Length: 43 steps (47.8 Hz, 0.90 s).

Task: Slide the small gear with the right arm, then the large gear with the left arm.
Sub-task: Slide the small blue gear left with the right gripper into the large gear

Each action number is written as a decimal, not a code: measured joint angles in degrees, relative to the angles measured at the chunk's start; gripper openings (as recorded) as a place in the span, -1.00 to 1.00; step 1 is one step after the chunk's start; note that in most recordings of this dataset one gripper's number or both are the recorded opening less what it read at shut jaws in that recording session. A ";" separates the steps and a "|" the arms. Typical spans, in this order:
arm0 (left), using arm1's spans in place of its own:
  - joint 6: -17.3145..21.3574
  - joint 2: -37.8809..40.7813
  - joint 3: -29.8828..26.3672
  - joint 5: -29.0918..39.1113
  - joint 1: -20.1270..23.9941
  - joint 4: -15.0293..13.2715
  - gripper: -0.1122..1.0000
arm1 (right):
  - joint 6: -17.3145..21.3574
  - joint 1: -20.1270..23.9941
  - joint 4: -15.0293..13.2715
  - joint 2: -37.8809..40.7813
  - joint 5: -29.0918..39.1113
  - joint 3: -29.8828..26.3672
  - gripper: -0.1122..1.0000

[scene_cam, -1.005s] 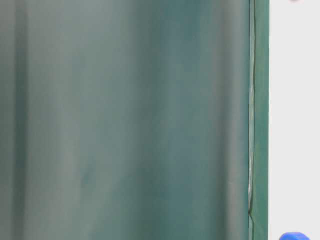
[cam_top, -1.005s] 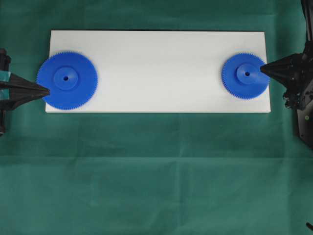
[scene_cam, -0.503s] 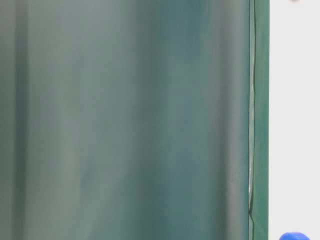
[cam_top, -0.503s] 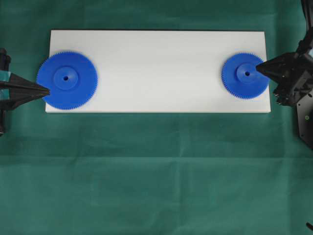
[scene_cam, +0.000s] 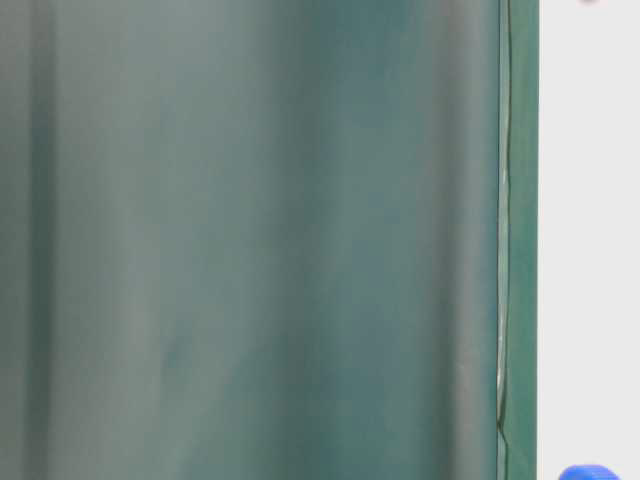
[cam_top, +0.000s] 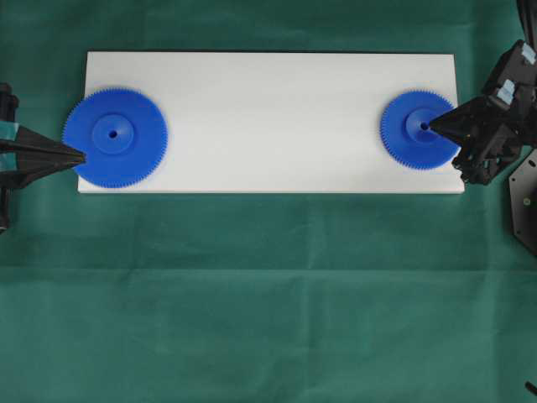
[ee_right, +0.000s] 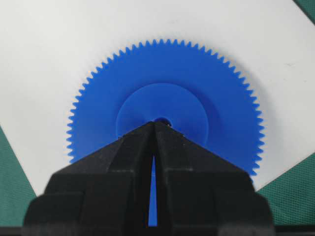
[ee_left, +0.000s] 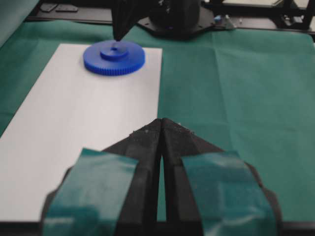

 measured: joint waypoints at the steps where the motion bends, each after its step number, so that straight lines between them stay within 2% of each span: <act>1: 0.00 0.00 0.00 0.09 0.00 0.00 -0.80 | 0.00 0.00 0.00 0.35 -0.35 0.00 0.11; 20: 0.00 0.00 0.09 0.00 0.00 0.00 -0.80 | -0.18 -0.97 0.00 8.26 -3.87 -1.67 0.11; 43: 0.00 0.00 0.35 0.00 0.00 0.00 -0.80 | -0.18 -1.14 0.00 9.40 -3.52 -1.85 0.11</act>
